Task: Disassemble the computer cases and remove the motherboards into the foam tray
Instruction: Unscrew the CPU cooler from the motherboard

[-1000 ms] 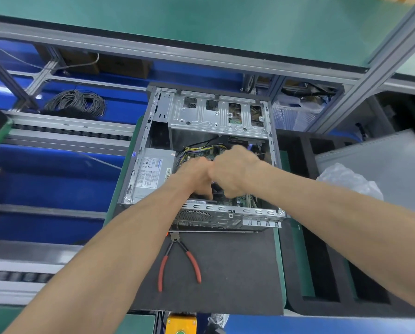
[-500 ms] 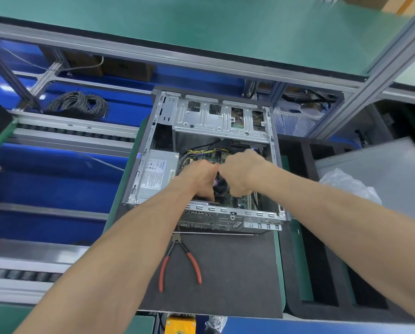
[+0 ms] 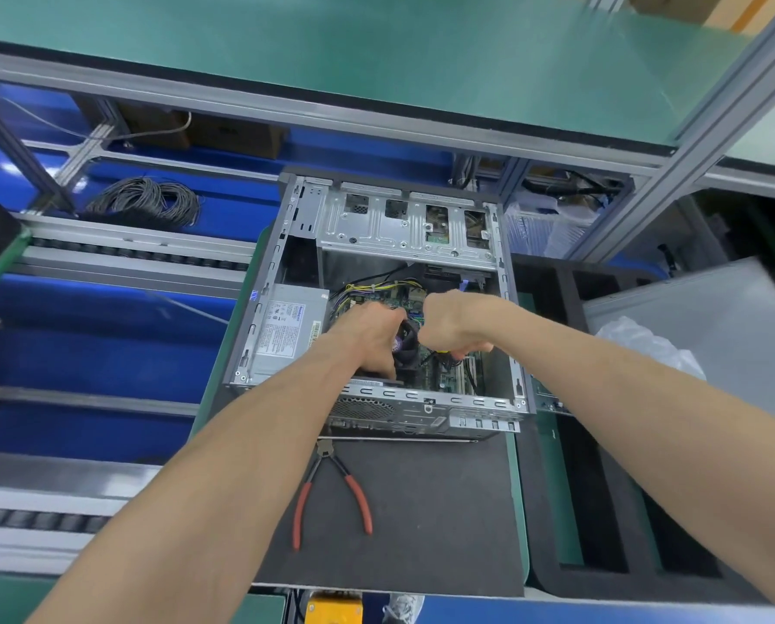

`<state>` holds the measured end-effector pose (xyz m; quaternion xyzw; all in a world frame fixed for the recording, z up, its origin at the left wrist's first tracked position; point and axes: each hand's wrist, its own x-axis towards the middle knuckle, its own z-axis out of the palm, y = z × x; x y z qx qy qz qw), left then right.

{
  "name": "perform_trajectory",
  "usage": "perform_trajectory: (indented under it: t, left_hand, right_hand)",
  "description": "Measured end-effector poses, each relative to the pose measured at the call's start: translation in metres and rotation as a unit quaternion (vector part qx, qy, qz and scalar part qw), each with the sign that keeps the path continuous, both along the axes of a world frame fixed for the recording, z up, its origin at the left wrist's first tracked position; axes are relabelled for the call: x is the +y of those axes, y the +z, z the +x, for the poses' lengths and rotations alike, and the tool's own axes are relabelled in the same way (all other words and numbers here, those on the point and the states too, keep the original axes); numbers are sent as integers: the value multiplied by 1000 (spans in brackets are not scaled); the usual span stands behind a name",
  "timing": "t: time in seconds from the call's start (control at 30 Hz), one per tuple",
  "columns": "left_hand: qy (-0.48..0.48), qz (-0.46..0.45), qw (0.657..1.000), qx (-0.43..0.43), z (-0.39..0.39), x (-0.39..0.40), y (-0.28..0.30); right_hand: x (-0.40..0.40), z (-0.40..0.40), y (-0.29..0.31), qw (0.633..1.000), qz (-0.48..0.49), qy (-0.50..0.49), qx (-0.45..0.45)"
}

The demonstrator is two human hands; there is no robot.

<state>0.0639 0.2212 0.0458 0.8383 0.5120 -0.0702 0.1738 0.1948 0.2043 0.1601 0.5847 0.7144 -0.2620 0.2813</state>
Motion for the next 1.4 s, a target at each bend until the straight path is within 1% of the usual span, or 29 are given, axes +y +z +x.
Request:
perform_trajectory:
  t: [0.03,0.07,0.13,0.17,0.2,0.27,0.33,0.4,0.43,0.5,0.53,0.57,0.6,0.63,0.67,0.7,0.73,0.8,0.87,0.9,0.97,1.03,1.1,1.13,1.2,1.27,1.33,1.37,1.4]
  left_hand:
    - [-1,-6,1000,-1,0,0,-1]
    - [-3,-11,1000,-4,0,0,-1]
    - [-4,-19,1000,-3,0,-2,-1]
    - [-3,-22,1000,-3,-1,-2,0]
    - [0,-24,1000,-5,-1,-3,0]
    - [4,-15,1000,-7,0,-4,1]
    - [1,-2,1000,-4,0,-3,2]
    - [3,3,1000,-2,0,-2,2]
    - [4,3,1000,-3,0,-1,2]
    - [3,3,1000,-4,0,0,1]
    - [2,3,1000,-7,0,0,0]
    - [1,3,1000,-7,0,1,-2]
    - [-2,3,1000,-6,0,1,-2]
    - [-6,2,1000,-1,0,1,-2]
    - [-11,2,1000,6,1,1,-2]
    - [-12,1,1000,6,1,1,-3]
    - [-9,-1,1000,-1,1,0,-2]
    - [0,-7,1000,-14,1,-1,0]
    - [2,-6,1000,-15,1,-1,2]
    - [2,-4,1000,-9,0,-1,3]
    - [1,-4,1000,-1,0,-1,3]
    - [-1,-1,1000,1,1,-1,3]
    - [-2,1,1000,5,0,0,2]
    - [-3,3,1000,5,0,1,1]
    - [2,3,1000,2,0,1,-1]
    - [8,-6,1000,1,0,1,-2]
    - [13,-16,1000,13,-1,0,0]
    - [14,-20,1000,19,-1,0,0]
    - [16,-19,1000,16,-1,0,0]
  right_hand:
    - [-4,0,-1,996,40,82,-22]
    - [-8,0,-3,980,90,172,-39]
    - [-14,-4,-6,925,166,335,-63]
    - [-14,-4,-7,910,183,369,-59]
    - [-13,-3,-7,911,190,363,-53]
    - [-7,1,-5,943,183,276,-45]
    - [0,4,-3,983,101,145,-45]
    - [3,2,-1,999,-9,37,-30]
    - [4,1,-1,998,-31,35,-40]
    - [0,-2,-1,987,18,134,-86]
    - [-5,-3,-1,968,77,214,-109]
    - [-10,-2,-3,932,142,308,-129]
    - [-16,-3,-5,884,192,403,-140]
    - [-21,-4,-8,843,211,475,-136]
    - [-24,-4,-12,825,213,508,-126]
    - [-24,-4,-13,829,211,505,-118]
    - [-21,-3,-12,852,210,468,-104]
    - [-12,1,-7,918,212,331,-61]
    - [-4,5,-2,968,177,176,-5]
    - [-1,6,-1,983,150,104,26]
    - [4,6,-3,992,94,-30,83]
    - [3,4,-3,993,18,-99,66]
    - [0,0,-3,998,-22,-64,11]
    - [-2,-2,-4,1000,-12,-20,-11]
    - [-6,-5,-4,993,62,92,-39]
    - [-13,-7,-4,965,149,209,-51]
    - [-16,-9,-6,926,205,314,-33]
    - [-17,-9,-7,917,214,336,-21]
    - [-16,-6,-7,919,214,331,-17]
